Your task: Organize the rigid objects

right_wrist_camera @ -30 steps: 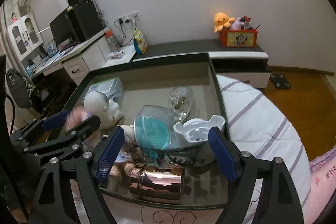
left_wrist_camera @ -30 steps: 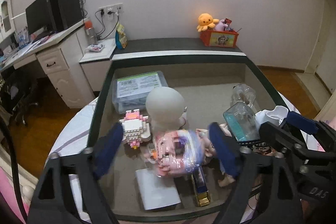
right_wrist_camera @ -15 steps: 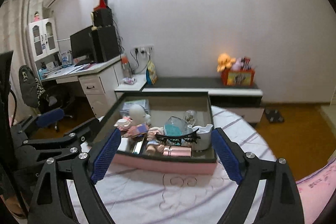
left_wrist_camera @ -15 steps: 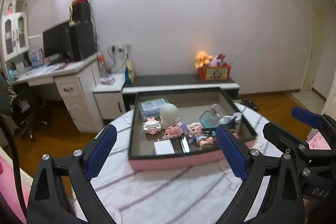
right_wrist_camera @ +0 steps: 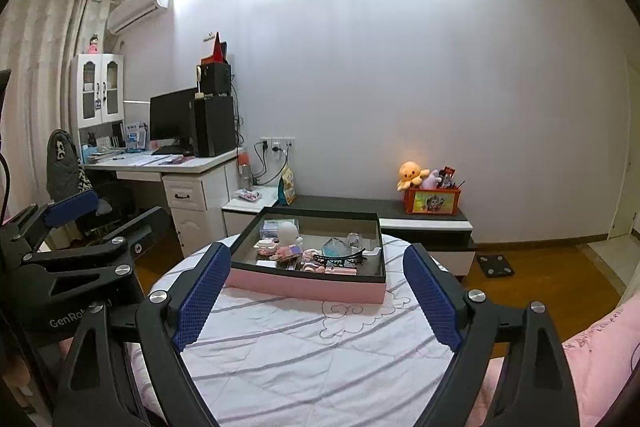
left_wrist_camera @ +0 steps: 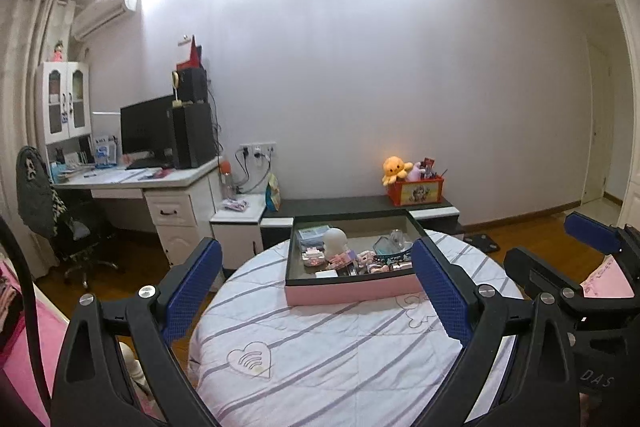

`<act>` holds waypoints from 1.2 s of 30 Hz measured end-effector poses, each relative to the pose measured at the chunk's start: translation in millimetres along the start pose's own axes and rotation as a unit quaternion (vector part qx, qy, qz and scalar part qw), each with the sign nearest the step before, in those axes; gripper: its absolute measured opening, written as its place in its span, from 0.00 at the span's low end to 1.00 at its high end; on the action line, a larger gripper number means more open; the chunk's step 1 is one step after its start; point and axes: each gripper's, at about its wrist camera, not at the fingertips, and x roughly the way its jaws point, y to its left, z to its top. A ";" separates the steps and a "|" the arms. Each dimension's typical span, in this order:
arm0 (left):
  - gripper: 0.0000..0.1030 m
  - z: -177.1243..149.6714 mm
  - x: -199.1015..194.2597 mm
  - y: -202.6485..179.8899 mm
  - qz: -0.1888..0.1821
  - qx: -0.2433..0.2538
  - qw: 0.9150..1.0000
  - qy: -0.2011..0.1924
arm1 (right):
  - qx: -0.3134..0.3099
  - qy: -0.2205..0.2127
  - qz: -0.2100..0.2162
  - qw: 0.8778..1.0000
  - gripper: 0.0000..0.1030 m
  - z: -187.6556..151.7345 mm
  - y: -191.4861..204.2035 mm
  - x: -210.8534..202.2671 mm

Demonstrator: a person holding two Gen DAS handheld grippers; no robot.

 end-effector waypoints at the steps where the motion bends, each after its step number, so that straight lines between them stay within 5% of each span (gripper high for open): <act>1: 0.94 -0.3 -7.4 -0.3 0.001 -0.002 1.000 -0.004 | 0.000 -0.003 0.000 1.000 0.87 -0.6 1.5 -5.2; 9: 0.94 -1.7 -46.1 -3.7 0.016 0.003 0.999 -0.029 | -0.006 -0.025 -0.007 1.000 0.87 -1.5 10.6 -42.3; 36: 0.94 -0.4 -48.6 -9.7 0.017 0.006 0.999 -0.042 | -0.004 -0.035 -0.026 0.999 0.87 -4.7 13.2 -59.1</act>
